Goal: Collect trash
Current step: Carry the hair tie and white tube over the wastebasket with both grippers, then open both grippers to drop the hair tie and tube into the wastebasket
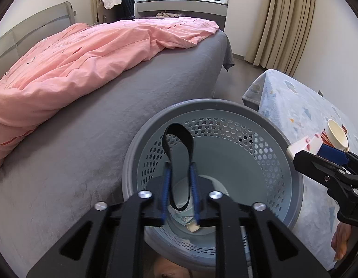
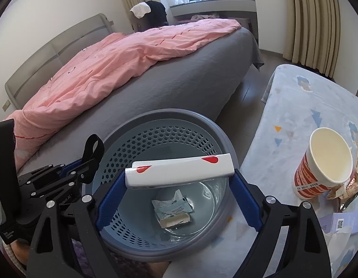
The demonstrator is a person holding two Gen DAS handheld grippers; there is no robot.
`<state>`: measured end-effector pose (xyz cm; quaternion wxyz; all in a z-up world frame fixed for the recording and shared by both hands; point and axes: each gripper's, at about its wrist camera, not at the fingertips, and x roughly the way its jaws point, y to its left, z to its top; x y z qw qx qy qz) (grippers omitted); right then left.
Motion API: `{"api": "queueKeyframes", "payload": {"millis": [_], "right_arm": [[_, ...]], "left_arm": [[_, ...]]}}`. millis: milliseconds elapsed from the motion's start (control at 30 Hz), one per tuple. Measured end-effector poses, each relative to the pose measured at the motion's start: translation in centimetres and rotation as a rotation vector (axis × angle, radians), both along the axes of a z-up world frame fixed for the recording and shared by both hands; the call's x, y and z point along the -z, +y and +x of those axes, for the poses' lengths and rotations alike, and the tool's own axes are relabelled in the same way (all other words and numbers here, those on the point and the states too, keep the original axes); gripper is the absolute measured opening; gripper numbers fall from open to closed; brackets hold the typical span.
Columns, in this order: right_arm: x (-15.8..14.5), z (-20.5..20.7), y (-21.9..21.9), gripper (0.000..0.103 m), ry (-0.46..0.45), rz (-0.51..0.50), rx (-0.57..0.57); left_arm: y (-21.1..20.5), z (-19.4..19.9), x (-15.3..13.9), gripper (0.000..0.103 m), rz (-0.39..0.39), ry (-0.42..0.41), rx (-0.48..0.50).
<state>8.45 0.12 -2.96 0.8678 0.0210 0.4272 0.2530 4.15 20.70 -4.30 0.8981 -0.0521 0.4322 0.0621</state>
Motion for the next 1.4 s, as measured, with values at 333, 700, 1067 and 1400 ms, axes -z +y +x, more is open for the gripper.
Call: {"api": "queueKeyframes", "payload": {"millis": [333,700,1067,1400], "right_arm": [[-0.4,-0.2,-0.2,0.096,-0.004,0.019,0.008],[-0.5,-0.4,-0.1,0.096,-0.012,0.01,0.005],[-0.9,-0.8,-0.5,0.096,-0.019,0.013,0.016],[-1.7,-1.7,-2.0,0.096,-0.026,0.014,0.053]], "left_arm": [[0.4,-0.2,-0.4,0.056,0.003,-0.017,-0.022],[0.7,-0.3,-0.3,0.058,-0.001,-0.016,-0.031],[0.6,-0.4,-0.6,0.059,-0.003,-0.021,-0.029],[-0.5,-0.7,-1.2,0.061,-0.005,-0.04,-0.01]]}}
